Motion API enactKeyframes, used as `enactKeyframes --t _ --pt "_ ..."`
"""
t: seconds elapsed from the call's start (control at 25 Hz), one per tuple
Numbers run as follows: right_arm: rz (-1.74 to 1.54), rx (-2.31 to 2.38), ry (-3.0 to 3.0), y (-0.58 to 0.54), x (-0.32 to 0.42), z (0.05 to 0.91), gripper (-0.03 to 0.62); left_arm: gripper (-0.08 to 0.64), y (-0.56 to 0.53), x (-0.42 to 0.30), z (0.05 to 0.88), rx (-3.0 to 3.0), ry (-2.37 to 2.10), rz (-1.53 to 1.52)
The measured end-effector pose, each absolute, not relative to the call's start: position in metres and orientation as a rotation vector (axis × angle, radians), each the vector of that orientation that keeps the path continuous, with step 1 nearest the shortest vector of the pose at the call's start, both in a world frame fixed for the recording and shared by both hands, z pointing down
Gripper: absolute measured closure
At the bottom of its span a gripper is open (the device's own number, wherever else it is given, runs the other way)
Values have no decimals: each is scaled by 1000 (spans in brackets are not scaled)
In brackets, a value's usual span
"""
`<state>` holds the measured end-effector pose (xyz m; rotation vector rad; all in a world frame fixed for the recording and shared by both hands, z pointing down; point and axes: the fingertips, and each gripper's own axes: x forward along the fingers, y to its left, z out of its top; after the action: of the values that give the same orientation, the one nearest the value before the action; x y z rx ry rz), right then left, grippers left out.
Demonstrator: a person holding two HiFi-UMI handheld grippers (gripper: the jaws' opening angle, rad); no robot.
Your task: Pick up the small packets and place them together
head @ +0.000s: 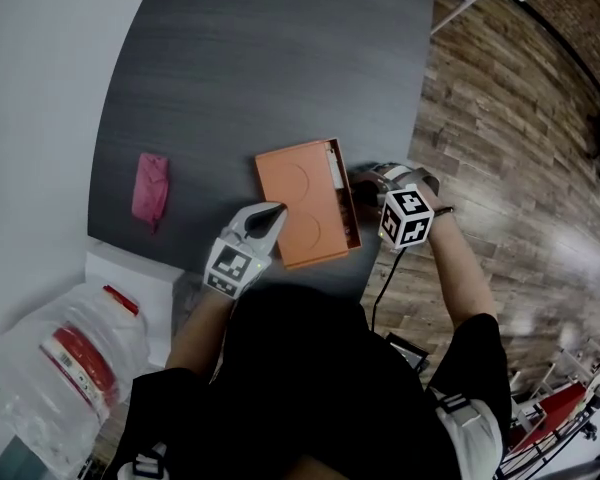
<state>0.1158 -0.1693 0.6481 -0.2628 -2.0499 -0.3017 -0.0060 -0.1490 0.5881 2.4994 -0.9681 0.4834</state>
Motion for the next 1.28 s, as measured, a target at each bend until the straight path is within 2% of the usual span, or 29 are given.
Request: enactKeyframes --t 0.56,1.16,1.28 --pt "-240 -110 -2024 -189 167 653 515 561 -156 -20 591 2467 -1029 476" --pt "-219 -31 -2014 -194 176 659 512 561 -159 -22 591 2475 -1031 517" --pt "-205 8 -1978 -195 188 660 476 561 -160 -22 592 2462 -1026 496"
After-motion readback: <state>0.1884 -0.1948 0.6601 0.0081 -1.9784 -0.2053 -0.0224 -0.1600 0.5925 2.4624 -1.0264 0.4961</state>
